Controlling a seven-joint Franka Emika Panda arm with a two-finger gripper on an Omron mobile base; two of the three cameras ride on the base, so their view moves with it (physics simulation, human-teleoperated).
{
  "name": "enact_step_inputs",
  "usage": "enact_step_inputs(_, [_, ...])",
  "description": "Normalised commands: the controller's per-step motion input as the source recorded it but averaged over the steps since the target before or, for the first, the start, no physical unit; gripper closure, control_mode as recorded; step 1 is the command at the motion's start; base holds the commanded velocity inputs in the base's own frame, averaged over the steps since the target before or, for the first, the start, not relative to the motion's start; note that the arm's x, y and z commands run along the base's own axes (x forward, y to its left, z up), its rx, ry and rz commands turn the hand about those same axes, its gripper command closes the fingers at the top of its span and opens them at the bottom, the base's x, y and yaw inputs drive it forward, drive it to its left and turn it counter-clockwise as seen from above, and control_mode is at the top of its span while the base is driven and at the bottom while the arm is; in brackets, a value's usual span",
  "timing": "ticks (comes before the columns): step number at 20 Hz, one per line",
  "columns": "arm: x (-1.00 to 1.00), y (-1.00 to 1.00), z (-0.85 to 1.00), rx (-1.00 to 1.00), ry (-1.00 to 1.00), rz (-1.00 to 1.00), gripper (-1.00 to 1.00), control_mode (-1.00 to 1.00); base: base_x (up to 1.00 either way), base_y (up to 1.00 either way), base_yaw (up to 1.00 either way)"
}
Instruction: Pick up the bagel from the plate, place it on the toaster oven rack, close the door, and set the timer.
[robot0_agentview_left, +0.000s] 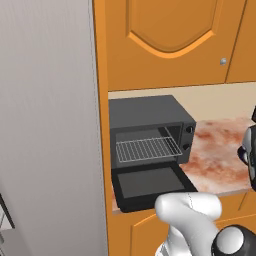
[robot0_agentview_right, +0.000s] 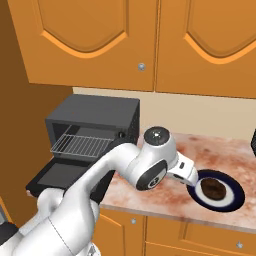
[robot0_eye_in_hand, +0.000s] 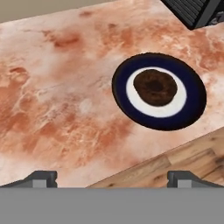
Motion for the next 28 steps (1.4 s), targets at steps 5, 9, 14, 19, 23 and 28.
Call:
enact_step_inputs(5, [0.22,-0.42,-0.08,-0.01,0.08,0.0,-1.0,-1.0,0.0,0.0,0.0])
enact_step_inputs(9, [0.26,-0.27,-0.12,-0.01,0.12,0.0,-1.0,-1.0,0.0,0.0,0.0])
enact_step_inputs(14, [0.21,-0.17,-0.25,0.0,0.09,0.04,-1.0,-1.0,0.0,0.0,0.0])
enact_step_inputs(19, [0.17,-0.16,-0.35,0.0,0.03,0.08,-1.0,-1.0,0.0,0.0,0.0])
enact_step_inputs(23, [0.04,-0.12,-0.37,-0.01,0.0,0.1,-1.0,-1.0,0.0,0.0,0.0])
enact_step_inputs(28, [0.02,-0.06,-0.18,-0.03,0.0,0.07,-1.0,-1.0,0.0,0.0,0.0])
